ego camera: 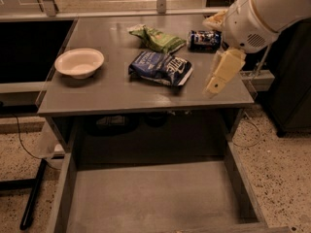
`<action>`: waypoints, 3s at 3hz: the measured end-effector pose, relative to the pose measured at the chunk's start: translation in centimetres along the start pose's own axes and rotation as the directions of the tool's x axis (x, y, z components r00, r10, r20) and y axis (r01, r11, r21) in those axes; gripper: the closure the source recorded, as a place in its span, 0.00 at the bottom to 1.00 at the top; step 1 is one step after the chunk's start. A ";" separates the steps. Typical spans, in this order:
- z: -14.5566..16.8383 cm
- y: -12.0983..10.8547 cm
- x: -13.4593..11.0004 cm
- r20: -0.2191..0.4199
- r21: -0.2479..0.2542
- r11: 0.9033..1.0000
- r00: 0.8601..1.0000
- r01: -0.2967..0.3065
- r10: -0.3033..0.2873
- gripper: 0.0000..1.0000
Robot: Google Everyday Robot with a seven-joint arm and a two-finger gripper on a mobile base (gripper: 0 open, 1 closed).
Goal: Place blue chip bag into top drawer
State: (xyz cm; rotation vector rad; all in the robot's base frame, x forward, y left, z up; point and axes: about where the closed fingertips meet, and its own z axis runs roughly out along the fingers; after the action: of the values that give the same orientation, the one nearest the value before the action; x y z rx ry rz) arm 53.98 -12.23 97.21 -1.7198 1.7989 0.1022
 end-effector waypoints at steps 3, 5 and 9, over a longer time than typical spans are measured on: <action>5.2 -3.5 0.4 0.040 0.033 0.998 0.998 -0.056 0.055 0.00; 11.1 -7.1 0.2 0.104 -0.002 0.988 0.983 -0.151 0.151 0.00; 19.6 -9.8 1.2 0.179 -0.166 0.943 0.932 -0.288 0.316 0.18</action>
Offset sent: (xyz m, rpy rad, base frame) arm 0.0335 0.0118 -0.0248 0.0003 -0.0195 -0.0085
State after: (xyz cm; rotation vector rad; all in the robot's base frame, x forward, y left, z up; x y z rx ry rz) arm 70.66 -5.38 84.64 -1.4468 1.9239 0.5251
